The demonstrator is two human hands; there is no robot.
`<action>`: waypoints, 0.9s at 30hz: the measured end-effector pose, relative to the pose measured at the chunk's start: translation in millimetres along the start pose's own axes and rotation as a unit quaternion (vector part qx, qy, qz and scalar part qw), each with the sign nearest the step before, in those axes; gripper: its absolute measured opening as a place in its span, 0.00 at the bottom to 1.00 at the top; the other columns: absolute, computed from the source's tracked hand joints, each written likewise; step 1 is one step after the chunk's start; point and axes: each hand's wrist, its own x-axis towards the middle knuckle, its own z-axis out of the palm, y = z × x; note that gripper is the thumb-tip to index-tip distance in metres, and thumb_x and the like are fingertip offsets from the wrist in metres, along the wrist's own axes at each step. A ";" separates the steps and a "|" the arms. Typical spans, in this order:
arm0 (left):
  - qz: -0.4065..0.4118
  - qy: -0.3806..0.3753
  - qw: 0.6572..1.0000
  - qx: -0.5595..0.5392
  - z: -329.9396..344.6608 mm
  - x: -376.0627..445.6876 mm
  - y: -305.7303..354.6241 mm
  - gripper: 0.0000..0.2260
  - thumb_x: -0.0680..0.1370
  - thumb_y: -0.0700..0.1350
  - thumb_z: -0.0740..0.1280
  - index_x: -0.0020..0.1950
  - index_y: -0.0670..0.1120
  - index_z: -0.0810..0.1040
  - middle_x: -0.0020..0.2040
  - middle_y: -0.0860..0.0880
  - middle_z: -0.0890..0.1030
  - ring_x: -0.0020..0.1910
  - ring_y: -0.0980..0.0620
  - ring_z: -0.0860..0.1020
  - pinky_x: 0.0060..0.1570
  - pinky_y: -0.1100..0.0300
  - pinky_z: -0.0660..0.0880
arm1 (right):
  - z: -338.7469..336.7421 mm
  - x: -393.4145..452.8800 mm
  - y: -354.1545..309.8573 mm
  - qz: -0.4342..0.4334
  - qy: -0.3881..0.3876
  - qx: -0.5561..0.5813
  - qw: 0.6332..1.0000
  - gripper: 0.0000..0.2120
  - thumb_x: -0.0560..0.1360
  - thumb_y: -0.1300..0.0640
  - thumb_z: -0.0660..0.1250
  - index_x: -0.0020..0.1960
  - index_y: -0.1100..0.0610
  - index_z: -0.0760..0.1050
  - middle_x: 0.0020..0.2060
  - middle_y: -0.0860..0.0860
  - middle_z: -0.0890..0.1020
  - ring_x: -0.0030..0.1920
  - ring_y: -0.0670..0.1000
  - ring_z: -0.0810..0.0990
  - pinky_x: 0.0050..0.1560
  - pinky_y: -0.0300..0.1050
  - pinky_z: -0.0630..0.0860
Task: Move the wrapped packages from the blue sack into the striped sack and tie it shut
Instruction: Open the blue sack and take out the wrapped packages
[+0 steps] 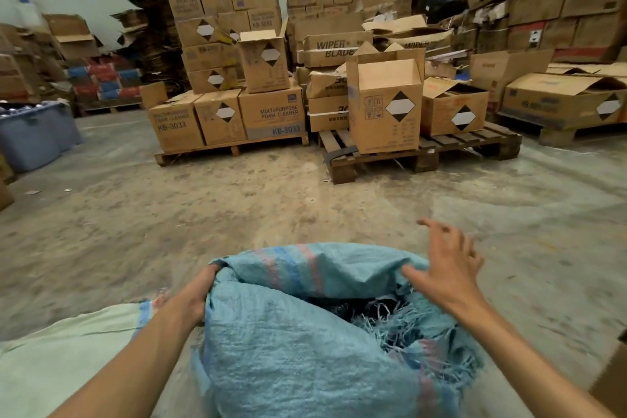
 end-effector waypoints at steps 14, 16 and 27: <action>0.576 0.087 0.588 0.561 53.4 -89.0 -61.2 0.26 0.72 0.49 0.67 0.70 0.57 0.66 0.66 0.54 0.68 0.66 0.54 0.66 0.68 0.54 0.64 | 120.9 51.6 -40.3 -0.159 -0.309 -0.016 0.937 0.29 0.77 0.53 0.63 0.76 0.56 0.61 0.71 0.55 0.72 0.67 0.57 0.73 0.65 0.52 0.72; 0.499 -0.032 0.475 0.724 66.5 -86.7 -87.9 0.21 0.79 0.59 0.57 0.72 0.56 0.68 0.69 0.53 0.72 0.73 0.53 0.65 0.76 0.49 0.50 | 127.6 66.1 -44.5 -0.150 -0.322 0.018 0.935 0.32 0.77 0.52 0.65 0.78 0.57 0.60 0.74 0.56 0.67 0.72 0.57 0.68 0.70 0.51 0.67; 0.332 -0.111 0.607 0.713 69.2 -61.7 -77.9 0.15 0.78 0.52 0.62 0.63 0.52 0.75 0.57 0.48 0.82 0.56 0.47 0.79 0.53 0.57 0.75 | 113.9 52.6 -34.4 -0.201 -0.235 -0.027 0.951 0.11 0.76 0.47 0.66 0.56 0.50 0.74 0.48 0.47 0.82 0.49 0.50 0.81 0.49 0.49 0.78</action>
